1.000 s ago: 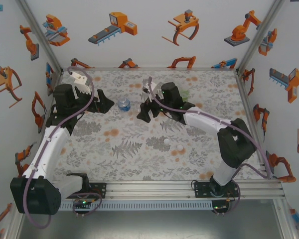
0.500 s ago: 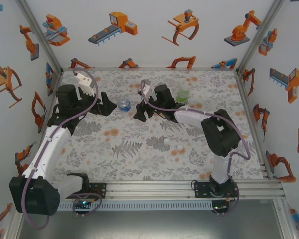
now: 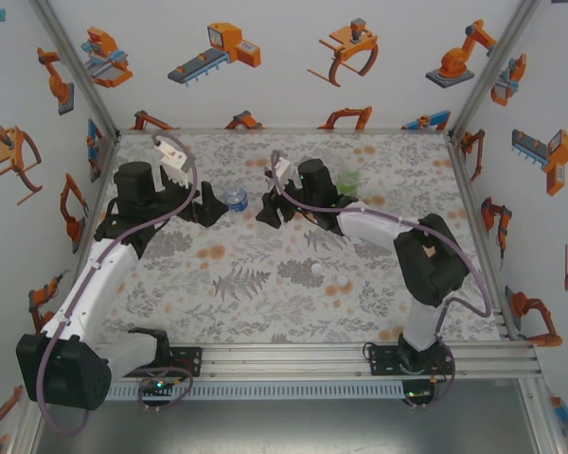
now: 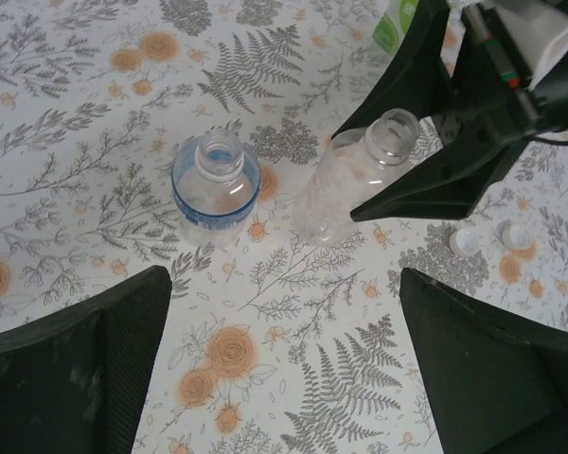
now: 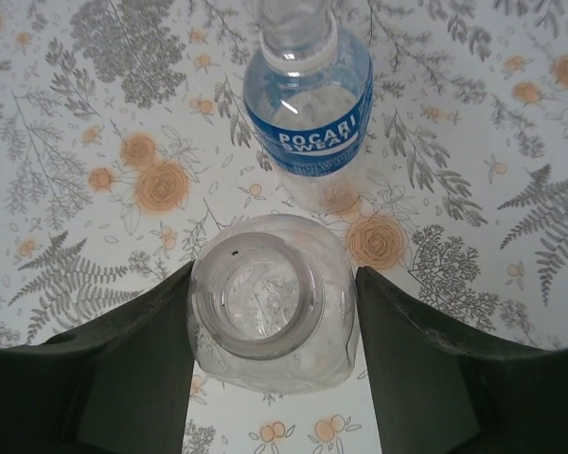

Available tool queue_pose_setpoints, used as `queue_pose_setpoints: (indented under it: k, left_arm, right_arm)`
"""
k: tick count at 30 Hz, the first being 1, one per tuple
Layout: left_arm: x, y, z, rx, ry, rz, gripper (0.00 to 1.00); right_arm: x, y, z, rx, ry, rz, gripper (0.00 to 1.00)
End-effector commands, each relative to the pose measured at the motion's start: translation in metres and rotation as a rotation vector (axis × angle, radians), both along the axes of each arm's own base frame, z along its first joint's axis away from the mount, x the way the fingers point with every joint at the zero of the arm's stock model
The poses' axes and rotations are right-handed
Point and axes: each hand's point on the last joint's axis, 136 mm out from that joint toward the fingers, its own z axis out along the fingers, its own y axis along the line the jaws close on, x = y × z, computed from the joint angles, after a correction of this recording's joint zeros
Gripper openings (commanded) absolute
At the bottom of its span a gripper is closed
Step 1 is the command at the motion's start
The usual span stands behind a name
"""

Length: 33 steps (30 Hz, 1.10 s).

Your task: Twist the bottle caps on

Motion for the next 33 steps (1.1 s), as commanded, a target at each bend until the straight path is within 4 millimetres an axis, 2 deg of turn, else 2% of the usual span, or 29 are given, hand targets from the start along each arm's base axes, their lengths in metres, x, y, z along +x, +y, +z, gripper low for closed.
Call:
queue_pose_setpoints:
  k: [1, 10, 20, 26, 33]
  left_arm:
    - [-0.013, -0.016, 0.02, -0.014, -0.091, -0.127, 1.0]
    - [-0.052, -0.057, 0.06, -0.119, -0.179, -0.42, 0.97]
    - [-0.086, -0.097, 0.074, -0.117, -0.326, -0.604, 0.98]
    - [-0.094, -0.114, 0.082, -0.112, -0.367, -0.65, 0.98]
    - [-0.096, -0.132, 0.086, -0.118, -0.382, -0.682, 0.97]
  right_arm:
    - [-0.016, -0.009, 0.048, 0.04, -0.075, 0.006, 0.42]
    - [-0.064, -0.036, 0.126, 0.123, -0.09, 0.032, 0.38]
    - [-0.107, -0.05, 0.202, 0.302, -0.052, 0.092, 0.32]
    - [-0.115, -0.059, 0.228, 0.348, -0.038, 0.076, 0.29]
    - [-0.112, -0.062, 0.241, 0.387, 0.034, 0.028, 0.27]
